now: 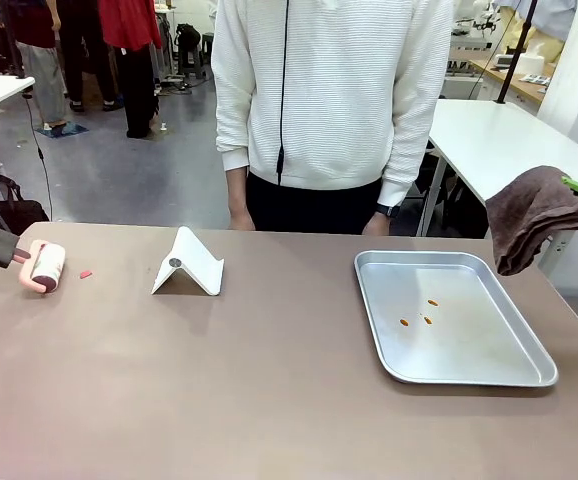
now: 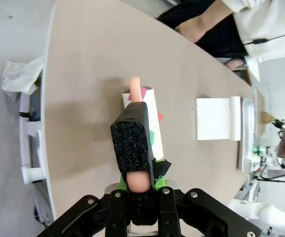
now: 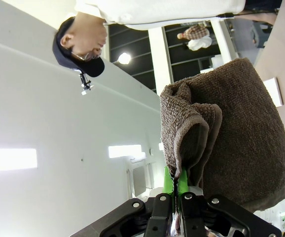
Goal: Clean the surface of the table.
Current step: If a person points to the right, clean the right side of the table with your right hand, and if they point to the left, clean the left side with your left hand.
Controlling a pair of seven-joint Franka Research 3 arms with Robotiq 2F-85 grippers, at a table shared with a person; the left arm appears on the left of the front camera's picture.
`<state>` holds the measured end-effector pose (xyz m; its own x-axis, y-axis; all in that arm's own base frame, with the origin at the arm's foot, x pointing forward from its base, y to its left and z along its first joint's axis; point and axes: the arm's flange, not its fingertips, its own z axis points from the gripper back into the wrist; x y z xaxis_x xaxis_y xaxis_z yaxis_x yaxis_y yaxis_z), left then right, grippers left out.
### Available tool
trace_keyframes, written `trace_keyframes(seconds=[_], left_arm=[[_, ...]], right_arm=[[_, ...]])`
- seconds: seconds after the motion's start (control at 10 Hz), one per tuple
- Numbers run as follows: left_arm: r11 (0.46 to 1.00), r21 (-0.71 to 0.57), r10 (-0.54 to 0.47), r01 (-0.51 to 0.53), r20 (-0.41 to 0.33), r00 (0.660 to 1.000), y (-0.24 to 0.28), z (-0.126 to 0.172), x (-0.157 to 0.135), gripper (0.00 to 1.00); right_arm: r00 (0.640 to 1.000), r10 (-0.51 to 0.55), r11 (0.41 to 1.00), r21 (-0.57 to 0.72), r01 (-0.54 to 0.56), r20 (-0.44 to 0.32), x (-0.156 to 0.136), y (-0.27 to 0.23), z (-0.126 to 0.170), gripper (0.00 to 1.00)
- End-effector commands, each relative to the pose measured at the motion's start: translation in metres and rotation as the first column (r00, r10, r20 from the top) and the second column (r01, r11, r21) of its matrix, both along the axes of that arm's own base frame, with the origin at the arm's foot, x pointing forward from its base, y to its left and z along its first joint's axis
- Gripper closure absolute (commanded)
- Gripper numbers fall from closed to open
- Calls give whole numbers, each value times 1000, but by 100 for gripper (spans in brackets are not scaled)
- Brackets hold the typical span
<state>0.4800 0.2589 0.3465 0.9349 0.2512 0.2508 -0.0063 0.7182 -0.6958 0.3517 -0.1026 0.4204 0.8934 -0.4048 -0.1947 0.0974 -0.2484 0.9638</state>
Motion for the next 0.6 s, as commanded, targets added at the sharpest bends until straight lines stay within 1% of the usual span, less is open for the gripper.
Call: trace_keyframes(seconds=[0.0, 0.2, 0.3, 0.5], left_arm=[[998, 47, 39, -38, -30, 999, -16, -7, 3, 79], [992, 107, 69, -65, -42, 997, -30, -18, 10, 79], [994, 102, 48, -40, -72, 996, -38, -21, 12, 79], [993, 115, 19, -9, -88, 996, -62, -26, 17, 79]], right_arm=[[1000, 6, 1000, 7, -6, 19, -2, -1, 2, 100], [1000, 6, 1000, 7, -6, 19, -2, -1, 2, 100], [1000, 6, 1000, 7, -6, 19, -2, -1, 2, 100], [1000, 6, 1000, 7, -6, 19, -2, -1, 2, 100]])
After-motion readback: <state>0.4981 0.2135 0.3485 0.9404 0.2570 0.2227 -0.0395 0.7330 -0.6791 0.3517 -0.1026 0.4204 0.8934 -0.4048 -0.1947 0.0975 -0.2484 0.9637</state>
